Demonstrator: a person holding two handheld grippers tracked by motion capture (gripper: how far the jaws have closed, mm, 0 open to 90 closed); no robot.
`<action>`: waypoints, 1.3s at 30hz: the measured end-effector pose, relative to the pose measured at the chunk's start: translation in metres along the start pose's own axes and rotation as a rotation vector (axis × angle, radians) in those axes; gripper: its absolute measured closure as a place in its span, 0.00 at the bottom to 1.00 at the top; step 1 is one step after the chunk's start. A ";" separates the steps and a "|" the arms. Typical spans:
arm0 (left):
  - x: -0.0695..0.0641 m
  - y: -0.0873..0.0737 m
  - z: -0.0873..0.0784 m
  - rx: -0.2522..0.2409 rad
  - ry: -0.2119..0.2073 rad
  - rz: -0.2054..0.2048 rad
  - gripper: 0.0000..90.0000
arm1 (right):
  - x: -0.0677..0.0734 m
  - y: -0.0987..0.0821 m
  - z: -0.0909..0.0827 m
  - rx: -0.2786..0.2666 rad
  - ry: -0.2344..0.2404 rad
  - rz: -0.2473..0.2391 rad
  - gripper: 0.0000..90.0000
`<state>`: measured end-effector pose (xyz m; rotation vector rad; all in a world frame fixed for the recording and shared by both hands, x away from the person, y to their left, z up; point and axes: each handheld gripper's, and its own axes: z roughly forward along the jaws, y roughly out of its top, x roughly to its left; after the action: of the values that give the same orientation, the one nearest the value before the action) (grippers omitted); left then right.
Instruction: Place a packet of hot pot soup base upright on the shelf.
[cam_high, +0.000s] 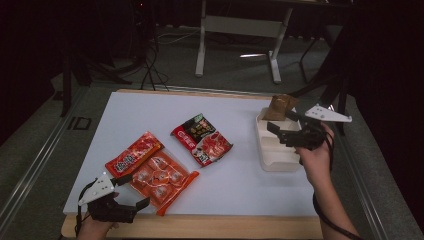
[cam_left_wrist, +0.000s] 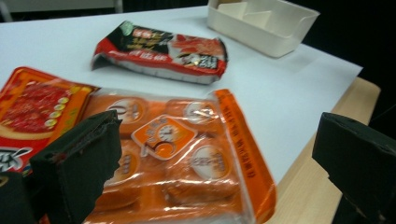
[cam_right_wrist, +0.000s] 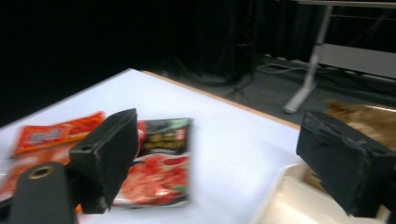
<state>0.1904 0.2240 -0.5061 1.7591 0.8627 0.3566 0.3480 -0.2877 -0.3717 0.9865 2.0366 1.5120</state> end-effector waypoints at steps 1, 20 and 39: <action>-0.001 0.001 0.001 0.003 -0.005 -0.003 0.02 | 0.009 -0.007 -0.004 -0.011 0.025 0.020 0.13; 0.001 0.013 0.014 0.099 -0.020 -0.035 0.02 | 0.067 -0.059 -0.019 0.037 0.048 -0.064 0.18; 0.018 0.037 0.049 0.113 -0.044 -0.067 0.06 | 0.085 -0.082 -0.042 0.013 0.067 -0.081 0.14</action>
<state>0.2473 0.1974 -0.4933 1.8302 0.9225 0.2280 0.2386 -0.2641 -0.4286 0.8585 2.1081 1.5104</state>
